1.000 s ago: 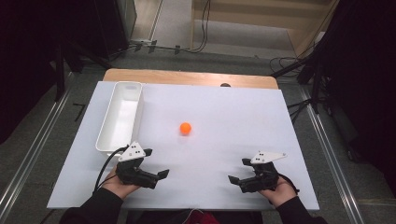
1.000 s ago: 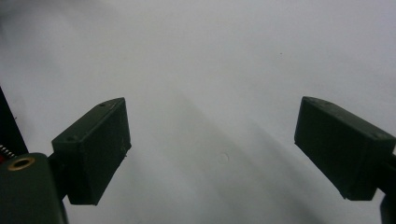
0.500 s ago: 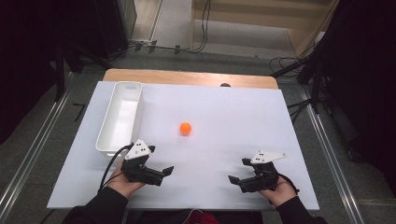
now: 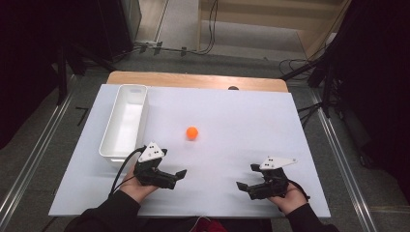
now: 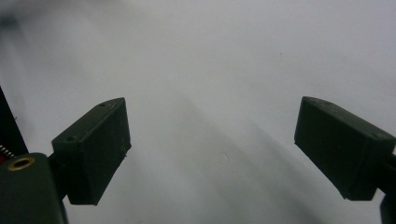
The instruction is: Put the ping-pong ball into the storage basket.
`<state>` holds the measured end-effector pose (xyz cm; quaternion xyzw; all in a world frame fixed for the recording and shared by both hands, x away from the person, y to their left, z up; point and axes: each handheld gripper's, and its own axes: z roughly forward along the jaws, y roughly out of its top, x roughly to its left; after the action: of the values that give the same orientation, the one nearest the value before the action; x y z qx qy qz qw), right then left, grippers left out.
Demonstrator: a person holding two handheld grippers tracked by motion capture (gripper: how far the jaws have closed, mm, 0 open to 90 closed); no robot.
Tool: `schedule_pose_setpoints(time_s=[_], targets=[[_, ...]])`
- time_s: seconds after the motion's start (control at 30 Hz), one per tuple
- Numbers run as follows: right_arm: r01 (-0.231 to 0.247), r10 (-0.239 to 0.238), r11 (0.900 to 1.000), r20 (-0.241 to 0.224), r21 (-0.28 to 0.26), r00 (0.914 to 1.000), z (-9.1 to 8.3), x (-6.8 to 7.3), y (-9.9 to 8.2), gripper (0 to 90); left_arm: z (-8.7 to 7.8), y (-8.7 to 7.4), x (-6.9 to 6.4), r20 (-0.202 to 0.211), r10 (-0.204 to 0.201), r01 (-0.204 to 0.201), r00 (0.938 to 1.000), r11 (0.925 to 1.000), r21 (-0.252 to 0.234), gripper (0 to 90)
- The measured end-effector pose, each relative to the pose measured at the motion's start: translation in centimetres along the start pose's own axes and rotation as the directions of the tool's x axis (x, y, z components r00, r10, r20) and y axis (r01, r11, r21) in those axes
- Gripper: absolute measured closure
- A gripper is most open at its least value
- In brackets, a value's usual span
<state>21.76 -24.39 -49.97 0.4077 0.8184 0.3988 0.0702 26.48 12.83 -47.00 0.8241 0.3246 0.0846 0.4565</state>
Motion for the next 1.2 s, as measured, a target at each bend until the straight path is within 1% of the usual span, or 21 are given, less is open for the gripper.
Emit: schedule_pose_setpoints(time_s=[0.03, 0.07, 0.13, 0.23, 0.3, 0.53, 0.6, 0.73, 0.8, 0.9, 1.03, 1.2], targets=[[0.001, -0.001, 1.0000, 0.000, 0.001, 1.0000, 0.0, 0.0, 0.0, 9.3, 0.1, 0.1, -0.1, 0.003, -0.004, 0.004, 1.0000, 1.0000, -0.004, 0.0], [-0.001, 0.001, 1.0000, 0.000, -0.001, 1.0000, 0.0, 0.0, 0.0, 9.3, 0.2, 0.1, -0.1, -0.001, 0.006, -0.006, 1.0000, 1.0000, 0.002, 0.0], [0.002, -0.002, 1.0000, 0.000, 0.000, 1.0000, 0.0, 0.0, 0.0, 9.3, 0.6, 0.2, -0.2, -0.002, 0.006, -0.006, 1.0000, 1.0000, -0.002, 0.0], [0.000, 0.000, 1.0000, 0.001, 0.001, 1.0000, -0.1, 0.0, 0.0, 9.3, 0.9, 0.4, -0.2, -0.008, 0.015, -0.015, 0.9999, 0.9999, 0.000, 0.0], [0.000, 0.000, 1.0000, 0.000, 0.001, 1.0000, -0.1, 0.0, 0.0, 9.3, 1.1, 0.5, -0.2, -0.020, 0.029, -0.029, 0.9994, 0.9996, 0.001, 0.0], [0.000, 0.000, 1.0000, -0.002, -0.001, 1.0000, -0.1, 0.0, 0.0, 9.3, 1.6, 0.7, 0.3, -0.033, 0.015, -0.016, 0.9993, 0.9998, -0.012, 0.0], [-0.001, 0.001, 1.0000, -0.003, -0.001, 1.0000, -0.1, 0.0, 0.0, 9.3, 1.8, 0.8, 0.4, -0.037, 0.009, -0.009, 0.9993, 0.9999, -0.007, 0.0], [0.002, -0.002, 1.0000, -0.003, -0.002, 1.0000, -0.1, 0.0, 0.0, 9.3, 2.2, 1.1, 0.5, -0.043, 0.018, -0.018, 0.9989, 0.9998, -0.007, 0.0], [-0.003, 0.003, 1.0000, -0.005, -0.002, 1.0000, -0.1, 0.0, 0.0, 9.3, 2.3, 1.3, 0.6, -0.046, 0.014, -0.014, 0.9988, 0.9999, -0.003, 0.0], [-0.004, 0.004, 1.0000, -0.003, -0.003, 1.0000, -0.1, 0.0, 0.0, 9.3, 2.5, 1.5, 0.8, -0.034, -0.012, 0.012, 0.9993, 0.9999, -0.002, 0.0], [-0.003, 0.003, 1.0000, -0.004, -0.001, 1.0000, -0.1, -0.1, 0.0, 9.3, 2.7, 1.9, 0.9, -0.045, 0.002, -0.002, 0.9990, 1.0000, 0.005, 0.0], [0.000, 0.000, 1.0000, -0.004, -0.002, 1.0000, -0.1, 0.0, 0.0, 9.3, 3.1, 2.1, 0.9, -0.045, 0.019, -0.018, 0.9988, 0.9997, 0.018, 0.0]])
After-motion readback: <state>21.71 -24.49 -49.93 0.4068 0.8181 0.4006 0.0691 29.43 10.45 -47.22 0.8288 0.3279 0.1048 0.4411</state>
